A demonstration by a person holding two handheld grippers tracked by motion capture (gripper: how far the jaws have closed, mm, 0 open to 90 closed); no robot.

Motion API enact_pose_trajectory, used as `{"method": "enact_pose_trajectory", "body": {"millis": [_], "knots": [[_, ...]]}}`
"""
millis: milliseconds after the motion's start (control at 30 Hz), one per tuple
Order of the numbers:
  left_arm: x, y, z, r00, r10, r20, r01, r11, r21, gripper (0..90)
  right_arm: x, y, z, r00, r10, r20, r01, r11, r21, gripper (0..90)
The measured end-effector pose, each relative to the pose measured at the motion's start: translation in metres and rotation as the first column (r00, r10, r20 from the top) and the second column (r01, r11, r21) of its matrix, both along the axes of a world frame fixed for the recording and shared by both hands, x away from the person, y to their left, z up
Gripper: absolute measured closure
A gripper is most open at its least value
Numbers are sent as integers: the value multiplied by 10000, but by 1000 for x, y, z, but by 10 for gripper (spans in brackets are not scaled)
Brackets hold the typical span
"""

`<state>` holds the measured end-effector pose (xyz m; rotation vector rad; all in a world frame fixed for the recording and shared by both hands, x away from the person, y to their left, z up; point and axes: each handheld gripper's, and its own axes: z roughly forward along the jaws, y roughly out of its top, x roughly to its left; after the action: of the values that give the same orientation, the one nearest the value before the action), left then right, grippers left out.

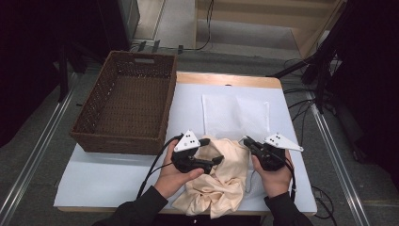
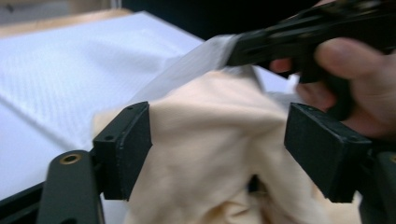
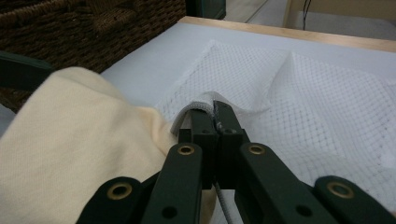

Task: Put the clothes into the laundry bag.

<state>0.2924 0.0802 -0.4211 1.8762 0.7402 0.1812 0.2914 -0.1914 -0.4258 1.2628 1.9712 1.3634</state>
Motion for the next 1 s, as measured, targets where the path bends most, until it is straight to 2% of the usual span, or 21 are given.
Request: {"method": "enact_pose_trajectory", "body": {"millis": [33,67,100,167,200,233,300,367,433,467,567,633,700,767,800,833,867,900,933,967,1000], "knots": [[3,-2,-6,9997,124,-204,-120,9997,193,211,0,0,0,10000,10,2,-10,10000,31,900],[3,-2,-6,9997,124,-204,-120,9997,193,182,0,0,0,10000,10,2,-10,10000,31,900],[8,-8,-19,9974,144,-704,-103,9983,576,145,0,1,0,10000,12,0,-12,10000,29,900],[12,-14,-31,9901,50,-1406,67,9965,828,142,0,2,0,10000,49,9,-49,10000,-5,900],[12,-14,-31,9901,50,-1406,67,9965,828,148,0,2,0,10000,49,9,-49,10000,-5,900],[11,-18,-38,9844,-512,-1681,629,9959,647,187,-1,3,-1,10000,79,-19,-79,10000,-58,900],[5,-22,-36,9859,-1026,-1320,1124,9912,695,408,-1,4,-1,9999,119,-16,-119,9999,-77,900],[-2,-27,-30,9859,-1421,-888,1507,9836,995,594,-1,5,-2,9998,177,-24,-177,9998,-103,900],[-5,-31,-26,9783,-1861,-910,1952,9752,1045,729,-1,6,-3,9998,209,-19,-209,9997,-94,900],[-5,-31,-26,9783,-1861,-910,1952,9752,1045,766,-1,6,-3,9998,209,-19,-209,9997,-94,900],[-11,-37,-22,9572,-2767,-850,2839,9547,894,797,-1,8,-2,9996,282,29,-282,9996,-77,900],[-17,-46,-18,9440,-3227,-684,3285,9386,1056,798,-2,10,-1,9989,453,75,-454,9989,126,900],[-19,-54,-18,9382,-3381,-739,3446,9322,1107,797,-2,12,1,9984,547,147,-550,9983,186,900],[-17,-60,-20,9381,-3340,-913,3433,9317,1188,796,-4,14,4,9976,633,288,-639,9978,200,900],[-15,-63,-22,9404,-3251,-1000,3355,9348,1167,795,-5,14,6,9973,632,366,-640,9977,224,900],[-14,-63,-23,9472,-3056,-969,3164,9400,1280,795,-7,14,8,9970,647,433,-659,9974,287,900],[-13,-63,-23,9620,-2582,-892,2692,9513,1504,796,-8,14,9,9969,633,477,-649,9974,323,900],[-13,-63,-23,9620,-2582,-892,2692,9513,1504,797,-10,13,11,9966,618,547,-637,9974,337,900],[-9,-57,-21,9831,-1671,-748,1771,9716,1567,801,-11,12,12,9962,609,623,-629,9975,311,900],[-8,-54,-20,9893,-1297,-663,1388,9775,1588,803,-12,10,13,9962,578,648,-599,9977,308,900],[-6,-48,-19,9961,-693,-552,768,9862,1469,807,-13,9,14,9963,570,641,-592,9977,331,900]]}}
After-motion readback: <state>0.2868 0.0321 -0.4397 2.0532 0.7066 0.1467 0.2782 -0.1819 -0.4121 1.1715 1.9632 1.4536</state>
